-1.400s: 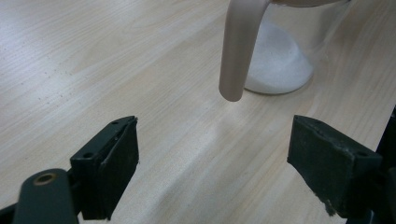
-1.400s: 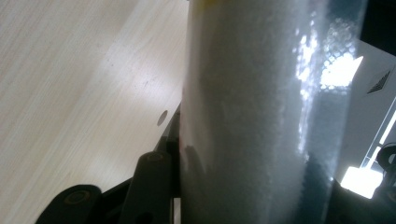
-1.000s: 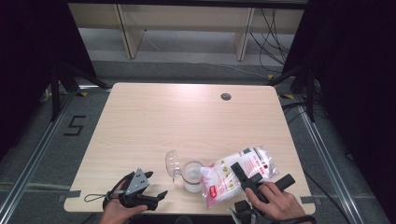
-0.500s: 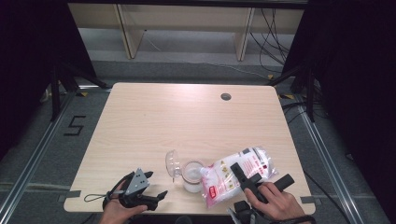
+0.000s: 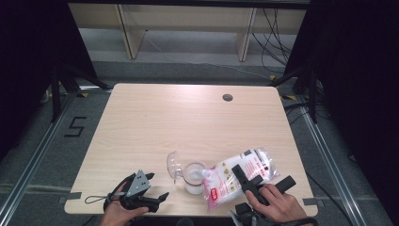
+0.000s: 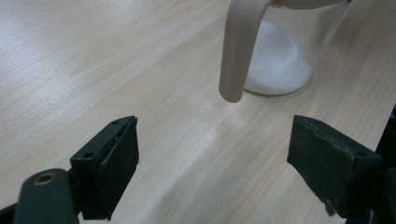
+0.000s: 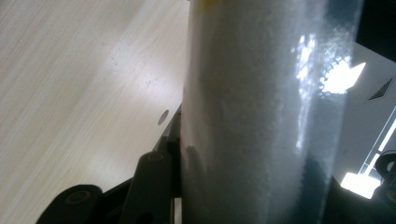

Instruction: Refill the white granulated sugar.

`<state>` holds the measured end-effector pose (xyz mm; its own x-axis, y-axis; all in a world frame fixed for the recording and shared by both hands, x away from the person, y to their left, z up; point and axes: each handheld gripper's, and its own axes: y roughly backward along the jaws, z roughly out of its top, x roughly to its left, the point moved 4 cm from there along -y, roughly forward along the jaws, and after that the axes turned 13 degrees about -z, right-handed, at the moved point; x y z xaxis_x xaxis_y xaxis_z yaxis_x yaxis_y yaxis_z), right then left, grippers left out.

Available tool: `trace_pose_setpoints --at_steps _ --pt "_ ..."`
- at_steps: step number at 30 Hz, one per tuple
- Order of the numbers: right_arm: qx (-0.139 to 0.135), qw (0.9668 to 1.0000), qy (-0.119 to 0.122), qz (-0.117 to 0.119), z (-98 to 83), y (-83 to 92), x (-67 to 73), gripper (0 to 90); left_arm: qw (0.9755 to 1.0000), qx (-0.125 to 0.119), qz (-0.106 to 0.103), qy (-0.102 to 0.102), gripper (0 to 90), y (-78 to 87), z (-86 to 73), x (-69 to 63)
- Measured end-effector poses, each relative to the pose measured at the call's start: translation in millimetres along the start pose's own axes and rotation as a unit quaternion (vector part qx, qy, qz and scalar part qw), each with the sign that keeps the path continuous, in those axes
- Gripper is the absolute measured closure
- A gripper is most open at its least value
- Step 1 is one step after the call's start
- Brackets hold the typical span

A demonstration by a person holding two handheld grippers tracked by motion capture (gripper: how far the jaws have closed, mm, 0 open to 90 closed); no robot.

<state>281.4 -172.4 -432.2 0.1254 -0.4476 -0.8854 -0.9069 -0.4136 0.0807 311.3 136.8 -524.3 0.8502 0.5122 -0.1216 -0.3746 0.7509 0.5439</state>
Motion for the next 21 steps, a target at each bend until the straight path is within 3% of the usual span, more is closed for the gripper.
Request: trace_pose_setpoints --at_steps 10,15,19,21 --pt "0.002 1.0000 -0.003 0.003 0.3 0.2 0.3 67.2 1.0000 -0.004 -0.002 -0.001 16.2 -0.4 0.4 -0.3" --pt "-0.001 0.9996 0.025 0.008 0.4 0.6 -1.4 67.3 1.0000 0.002 -0.001 -0.001 16.2 0.2 0.2 0.3" --pt "-0.003 0.9999 0.011 0.000 1.6 0.1 -0.7 67.4 1.0000 -0.001 -0.001 0.000 16.2 -0.1 0.2 0.1" --pt "-0.004 0.9998 0.021 0.005 0.9 0.4 -1.5 67.4 1.0000 -0.004 -0.001 0.000 16.2 -0.4 0.4 -0.2"
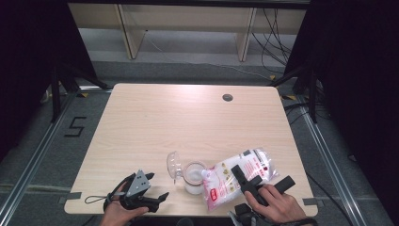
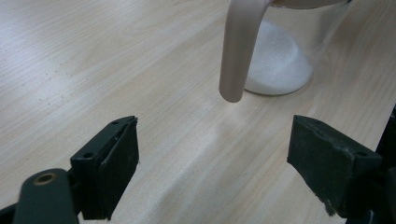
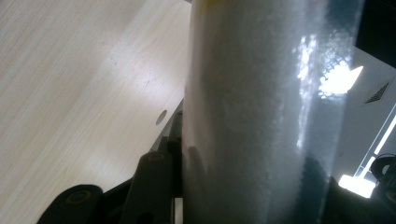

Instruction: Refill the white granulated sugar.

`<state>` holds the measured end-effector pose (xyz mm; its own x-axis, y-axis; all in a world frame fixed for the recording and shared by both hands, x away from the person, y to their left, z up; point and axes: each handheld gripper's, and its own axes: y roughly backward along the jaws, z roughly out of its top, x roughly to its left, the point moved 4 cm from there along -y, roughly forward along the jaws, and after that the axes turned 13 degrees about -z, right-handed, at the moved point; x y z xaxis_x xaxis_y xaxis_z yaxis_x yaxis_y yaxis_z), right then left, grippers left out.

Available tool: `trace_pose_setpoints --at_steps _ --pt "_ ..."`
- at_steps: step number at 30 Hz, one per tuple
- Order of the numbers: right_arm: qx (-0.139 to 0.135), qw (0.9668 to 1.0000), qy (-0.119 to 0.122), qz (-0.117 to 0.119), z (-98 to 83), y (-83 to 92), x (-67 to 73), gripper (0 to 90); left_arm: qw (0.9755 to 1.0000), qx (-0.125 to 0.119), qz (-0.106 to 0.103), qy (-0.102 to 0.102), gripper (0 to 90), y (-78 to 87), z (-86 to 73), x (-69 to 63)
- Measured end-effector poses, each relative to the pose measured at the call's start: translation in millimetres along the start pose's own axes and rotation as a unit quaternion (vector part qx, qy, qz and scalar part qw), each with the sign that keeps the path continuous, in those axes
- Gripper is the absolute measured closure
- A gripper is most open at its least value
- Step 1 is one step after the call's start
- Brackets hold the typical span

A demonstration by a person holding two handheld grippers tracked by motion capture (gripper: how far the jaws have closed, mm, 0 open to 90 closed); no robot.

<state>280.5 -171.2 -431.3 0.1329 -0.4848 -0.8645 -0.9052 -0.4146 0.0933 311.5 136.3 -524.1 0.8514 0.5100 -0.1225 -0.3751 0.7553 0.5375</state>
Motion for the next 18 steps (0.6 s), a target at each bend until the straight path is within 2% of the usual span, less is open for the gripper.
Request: trace_pose_setpoints --at_steps 1,5,10,11,18 --pt "0.000 0.9997 -0.021 -0.008 0.3 0.1 0.9 67.5 1.0000 0.000 0.000 0.000 16.2 -0.1 0.0 -0.1" --pt "-0.001 0.9997 -0.024 -0.007 -0.2 -0.4 1.7 67.5 1.0000 -0.001 0.000 0.003 16.2 -0.1 -0.1 -0.3" --pt "0.001 0.9999 -0.015 -0.004 0.8 0.2 1.0 67.6 1.0000 0.000 0.000 0.000 16.2 0.0 0.0 0.0" --pt "0.001 1.0000 -0.002 -0.003 0.4 0.2 -0.3 67.6 1.0000 0.000 0.000 0.000 16.2 -0.1 0.0 0.0" --pt "0.003 1.0000 -0.006 -0.003 0.2 0.8 -0.3 67.6 1.0000 0.000 0.000 0.003 16.2 -0.1 -0.1 -0.1"
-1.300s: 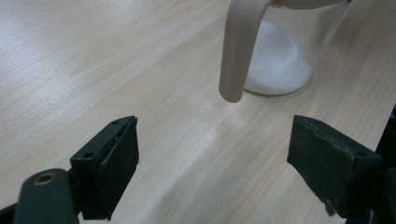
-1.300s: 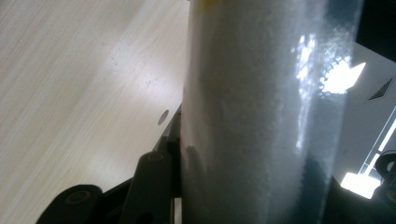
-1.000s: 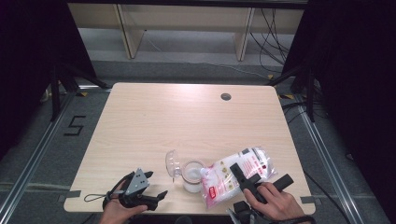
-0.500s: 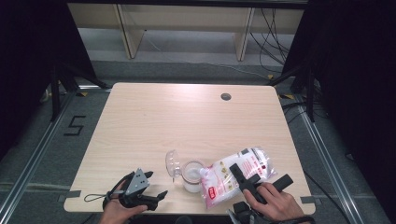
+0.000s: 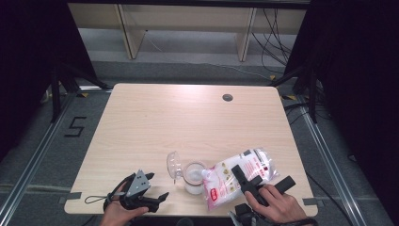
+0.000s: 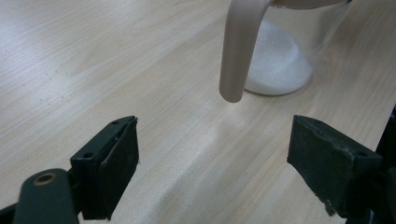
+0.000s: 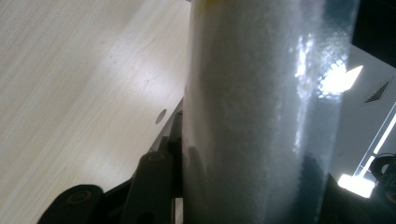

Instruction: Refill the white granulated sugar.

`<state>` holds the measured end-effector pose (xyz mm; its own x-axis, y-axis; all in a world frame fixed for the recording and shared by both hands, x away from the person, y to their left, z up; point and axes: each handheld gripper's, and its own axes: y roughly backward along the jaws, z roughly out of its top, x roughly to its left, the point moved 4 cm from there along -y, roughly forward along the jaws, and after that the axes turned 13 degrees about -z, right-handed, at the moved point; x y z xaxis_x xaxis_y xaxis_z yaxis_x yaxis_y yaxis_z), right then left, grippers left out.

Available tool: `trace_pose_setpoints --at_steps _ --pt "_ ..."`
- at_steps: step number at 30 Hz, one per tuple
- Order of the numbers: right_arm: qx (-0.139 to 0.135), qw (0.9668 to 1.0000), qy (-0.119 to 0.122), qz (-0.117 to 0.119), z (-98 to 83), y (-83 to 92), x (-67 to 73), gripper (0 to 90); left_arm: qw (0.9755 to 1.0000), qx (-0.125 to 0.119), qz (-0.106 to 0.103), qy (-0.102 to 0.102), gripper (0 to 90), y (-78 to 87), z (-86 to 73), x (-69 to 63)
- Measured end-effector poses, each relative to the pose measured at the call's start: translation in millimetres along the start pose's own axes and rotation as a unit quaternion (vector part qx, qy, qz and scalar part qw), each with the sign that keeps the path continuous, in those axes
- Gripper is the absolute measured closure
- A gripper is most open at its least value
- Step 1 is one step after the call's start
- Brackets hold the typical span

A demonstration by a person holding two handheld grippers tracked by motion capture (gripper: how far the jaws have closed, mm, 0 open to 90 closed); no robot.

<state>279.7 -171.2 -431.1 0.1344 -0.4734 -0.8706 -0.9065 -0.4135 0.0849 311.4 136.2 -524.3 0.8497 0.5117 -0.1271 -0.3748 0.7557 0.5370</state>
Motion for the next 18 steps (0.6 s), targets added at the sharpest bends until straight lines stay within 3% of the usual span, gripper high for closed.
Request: trace_pose_setpoints --at_steps 7,9,10,18 --pt "-0.002 1.0000 0.001 -0.003 1.0 -0.4 0.9 67.6 1.0000 -0.001 0.000 0.000 16.2 0.0 0.1 -0.1" --pt "-0.002 0.9999 0.011 0.000 0.6 -0.1 -0.5 67.6 1.0000 0.001 0.000 -0.003 16.2 0.2 0.1 0.2" --pt "0.002 1.0000 -0.007 -0.003 0.9 0.2 -0.3 67.6 1.0000 0.002 0.000 -0.003 16.2 0.3 0.0 0.2" --pt "0.006 0.9999 -0.009 -0.003 -0.8 0.6 0.5 67.8 1.0000 0.005 0.001 -0.005 16.2 0.5 -0.1 0.6"
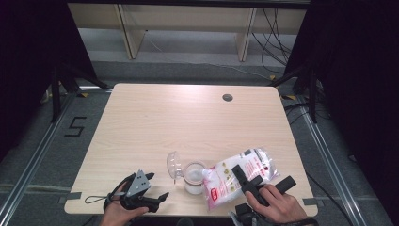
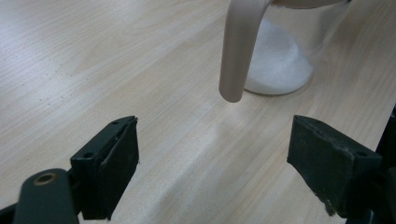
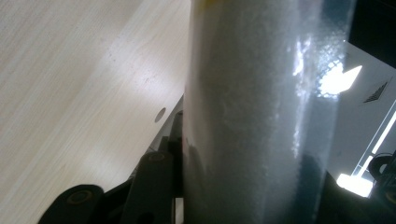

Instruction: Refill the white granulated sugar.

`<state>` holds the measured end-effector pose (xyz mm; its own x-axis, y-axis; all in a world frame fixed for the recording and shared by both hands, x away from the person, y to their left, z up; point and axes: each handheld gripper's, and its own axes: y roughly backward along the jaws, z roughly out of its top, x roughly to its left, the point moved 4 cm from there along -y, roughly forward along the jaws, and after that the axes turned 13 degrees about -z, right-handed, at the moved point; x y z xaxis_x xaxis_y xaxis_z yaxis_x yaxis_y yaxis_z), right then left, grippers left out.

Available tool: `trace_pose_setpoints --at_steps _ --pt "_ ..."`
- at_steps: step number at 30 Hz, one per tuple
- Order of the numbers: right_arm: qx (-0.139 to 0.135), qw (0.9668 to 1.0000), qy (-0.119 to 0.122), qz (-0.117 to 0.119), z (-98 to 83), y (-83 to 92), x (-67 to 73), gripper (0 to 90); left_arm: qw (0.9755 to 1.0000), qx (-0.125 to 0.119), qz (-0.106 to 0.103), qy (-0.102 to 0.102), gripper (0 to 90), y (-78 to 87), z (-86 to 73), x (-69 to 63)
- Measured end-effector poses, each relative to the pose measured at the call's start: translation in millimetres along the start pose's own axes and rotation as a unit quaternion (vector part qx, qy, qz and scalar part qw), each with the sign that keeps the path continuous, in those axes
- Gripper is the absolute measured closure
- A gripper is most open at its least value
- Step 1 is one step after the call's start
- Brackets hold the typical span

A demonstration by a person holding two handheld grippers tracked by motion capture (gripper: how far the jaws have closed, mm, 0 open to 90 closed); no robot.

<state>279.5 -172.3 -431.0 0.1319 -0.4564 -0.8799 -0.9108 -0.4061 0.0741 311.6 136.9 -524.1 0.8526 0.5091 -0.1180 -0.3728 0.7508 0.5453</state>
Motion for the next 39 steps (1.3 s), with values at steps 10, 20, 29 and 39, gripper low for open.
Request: trace_pose_setpoints --at_steps 10,20,29,39 --pt "-0.008 0.9999 -0.010 -0.003 -0.9 -0.2 -0.7 68.0 1.0000 -0.005 0.000 0.002 16.2 -0.4 0.3 -0.4" --pt "-0.009 0.9999 -0.008 -0.004 -0.9 0.0 -1.6 68.1 1.0000 -0.004 0.000 0.003 16.2 -0.1 0.3 -0.6" --pt "-0.008 0.9999 -0.006 -0.004 -1.5 0.7 -2.5 68.3 1.0000 -0.005 0.000 0.005 16.2 -0.4 0.1 -0.6" --pt "-0.010 0.9999 -0.012 -0.005 -1.2 0.8 -2.3 68.5 1.0000 -0.001 -0.002 0.006 16.2 0.2 0.1 -0.4"
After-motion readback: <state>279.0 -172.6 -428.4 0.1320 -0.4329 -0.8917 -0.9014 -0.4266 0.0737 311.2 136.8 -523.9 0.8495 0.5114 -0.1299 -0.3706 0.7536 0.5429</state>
